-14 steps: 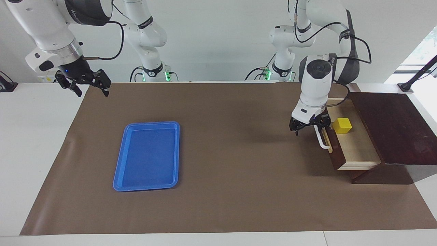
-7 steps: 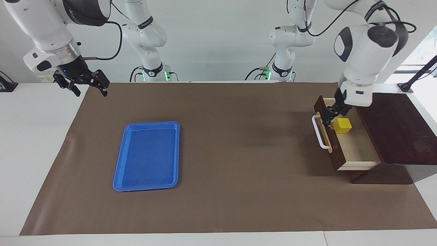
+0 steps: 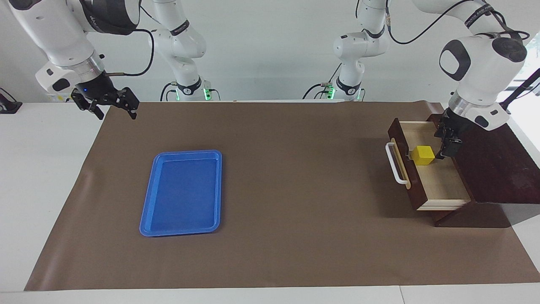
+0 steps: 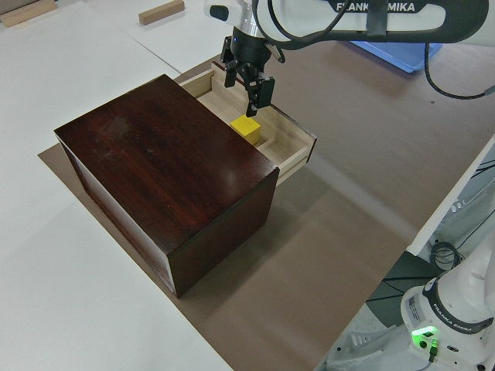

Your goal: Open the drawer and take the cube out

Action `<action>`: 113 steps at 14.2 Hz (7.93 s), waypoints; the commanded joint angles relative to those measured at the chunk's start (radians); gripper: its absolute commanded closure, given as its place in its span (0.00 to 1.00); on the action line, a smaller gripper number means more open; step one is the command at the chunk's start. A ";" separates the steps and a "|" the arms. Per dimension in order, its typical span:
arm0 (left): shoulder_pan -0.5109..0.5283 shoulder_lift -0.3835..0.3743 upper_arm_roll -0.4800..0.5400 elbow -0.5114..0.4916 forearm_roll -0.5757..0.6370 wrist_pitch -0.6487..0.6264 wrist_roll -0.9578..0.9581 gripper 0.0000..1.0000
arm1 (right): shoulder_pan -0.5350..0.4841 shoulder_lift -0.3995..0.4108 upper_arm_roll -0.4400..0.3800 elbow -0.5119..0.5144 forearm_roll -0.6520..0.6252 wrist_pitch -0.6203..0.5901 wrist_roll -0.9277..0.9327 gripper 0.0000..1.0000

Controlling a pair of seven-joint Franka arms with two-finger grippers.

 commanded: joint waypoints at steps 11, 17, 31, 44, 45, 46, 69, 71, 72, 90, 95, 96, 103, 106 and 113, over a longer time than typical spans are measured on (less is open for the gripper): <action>0.038 -0.001 -0.009 -0.170 -0.012 0.178 -0.260 0.18 | 0.091 -0.074 0.013 -0.141 0.204 0.016 0.659 0.00; 0.028 0.089 -0.013 0.148 -0.009 -0.136 -0.258 1.00 | 0.186 -0.046 0.013 -0.144 0.327 0.064 1.088 0.00; -0.523 -0.046 -0.023 0.045 -0.019 -0.183 -1.019 1.00 | 0.482 0.149 0.013 -0.111 0.767 0.285 1.554 0.00; -0.729 -0.024 -0.023 0.048 -0.033 -0.085 -1.256 1.00 | 0.538 0.385 0.013 0.036 0.904 0.293 1.526 0.00; -0.732 -0.023 -0.023 0.048 -0.035 -0.075 -1.266 1.00 | 0.555 0.394 0.013 0.052 0.896 0.291 1.526 0.00; -0.742 -0.021 -0.023 0.048 -0.035 -0.069 -1.269 1.00 | 0.549 0.396 0.013 0.052 0.898 0.288 1.513 0.00; -0.738 -0.004 -0.021 0.045 -0.036 -0.075 -1.294 1.00 | 0.565 0.390 0.009 0.020 0.878 0.291 1.365 0.00; -0.738 -0.004 -0.021 0.045 -0.036 -0.075 -1.300 1.00 | 0.565 0.390 0.009 0.020 0.878 0.292 1.370 0.13; -0.738 -0.004 -0.021 0.043 -0.036 -0.074 -1.302 1.00 | 0.565 0.390 0.009 0.020 0.878 0.292 1.371 0.35; -0.530 -0.034 -0.017 -0.001 -0.029 -0.095 -0.948 0.00 | 0.524 0.386 0.010 0.027 0.904 0.279 1.368 1.00; -0.300 0.009 -0.015 -0.087 0.008 0.059 -0.476 0.00 | 0.389 0.386 0.007 0.032 0.912 0.265 1.367 1.00; -0.267 0.028 -0.015 -0.087 0.017 0.082 -0.406 0.00 | 0.356 0.386 0.004 0.032 0.908 0.266 1.362 1.00; -0.036 0.080 -0.017 -0.078 0.074 0.244 -0.107 0.00 | 0.142 0.377 -0.005 -0.051 0.895 0.280 1.224 1.00; 0.035 0.081 -0.015 -0.066 0.074 0.245 0.017 0.00 | 0.067 0.362 -0.007 -0.138 0.893 0.283 1.084 1.00; 0.048 0.085 -0.018 0.000 0.076 0.110 0.085 0.00 | -0.051 0.374 -0.016 -0.268 0.850 0.295 0.865 1.00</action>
